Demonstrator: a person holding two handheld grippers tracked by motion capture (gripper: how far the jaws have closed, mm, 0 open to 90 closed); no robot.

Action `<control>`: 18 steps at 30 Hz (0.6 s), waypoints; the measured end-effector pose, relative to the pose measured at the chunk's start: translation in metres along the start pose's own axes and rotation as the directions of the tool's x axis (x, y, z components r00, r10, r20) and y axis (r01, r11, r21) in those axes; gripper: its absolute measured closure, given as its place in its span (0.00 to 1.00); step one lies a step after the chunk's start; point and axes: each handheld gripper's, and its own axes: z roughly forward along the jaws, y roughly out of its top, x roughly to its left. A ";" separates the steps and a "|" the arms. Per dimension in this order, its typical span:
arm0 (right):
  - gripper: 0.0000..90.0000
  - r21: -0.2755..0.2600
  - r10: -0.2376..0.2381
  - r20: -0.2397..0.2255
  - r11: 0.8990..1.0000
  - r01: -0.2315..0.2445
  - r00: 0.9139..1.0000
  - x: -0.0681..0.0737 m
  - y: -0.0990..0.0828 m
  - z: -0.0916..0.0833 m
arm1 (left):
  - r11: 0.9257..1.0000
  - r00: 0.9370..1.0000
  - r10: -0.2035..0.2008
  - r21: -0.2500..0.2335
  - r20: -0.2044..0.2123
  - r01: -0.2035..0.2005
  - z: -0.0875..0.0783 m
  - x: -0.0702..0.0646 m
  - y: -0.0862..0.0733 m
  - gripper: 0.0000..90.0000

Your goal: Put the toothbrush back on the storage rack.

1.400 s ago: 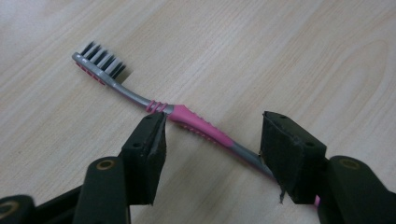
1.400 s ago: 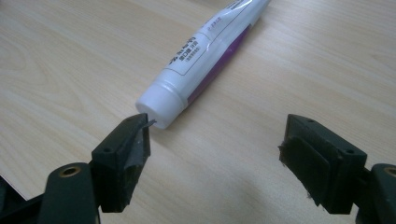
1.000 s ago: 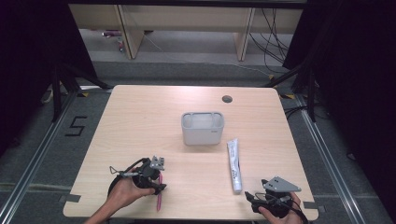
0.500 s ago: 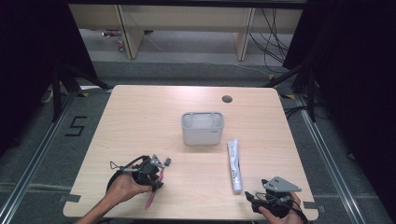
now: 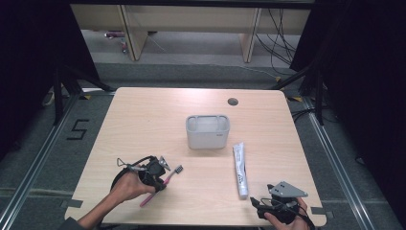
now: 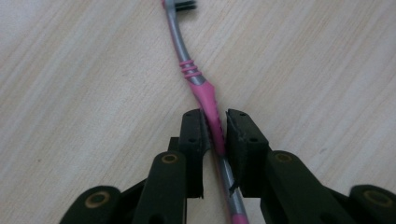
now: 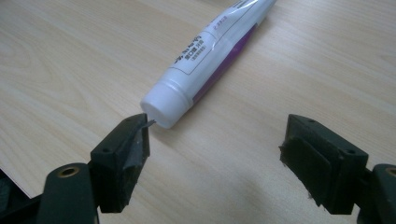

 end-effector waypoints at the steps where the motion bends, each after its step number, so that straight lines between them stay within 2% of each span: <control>1: 0.26 -0.002 0.000 0.002 1.000 0.000 1.000 0.000 0.000 0.000 | 1.000 1.000 0.005 0.019 0.003 -0.005 0.000 0.002 0.002 0.86; 9: 0.26 -0.003 0.002 -0.001 1.000 -0.002 1.000 0.000 0.000 0.000 | 0.998 1.000 0.015 0.053 0.007 -0.016 0.001 0.004 0.009 0.90; 13: 0.26 -0.006 -0.022 0.004 1.000 0.022 1.000 -0.002 -0.001 0.000 | 0.997 0.999 0.027 0.076 0.023 -0.029 0.001 0.006 0.012 0.90; 15: 0.26 -0.007 -0.022 0.005 1.000 0.023 1.000 -0.002 -0.001 0.000 | 0.995 0.999 0.031 0.095 0.032 -0.034 0.002 0.007 0.014 0.90; 17: 0.27 0.006 0.001 -0.002 1.000 -0.001 1.000 0.000 0.000 0.000 | 0.992 0.999 0.039 0.119 0.038 -0.043 0.002 0.008 0.017 0.90; 18: 0.27 -0.001 -0.024 0.004 1.000 0.024 1.000 -0.002 -0.001 0.000 | 0.990 0.998 0.043 0.133 0.038 -0.048 0.003 0.008 0.020 0.90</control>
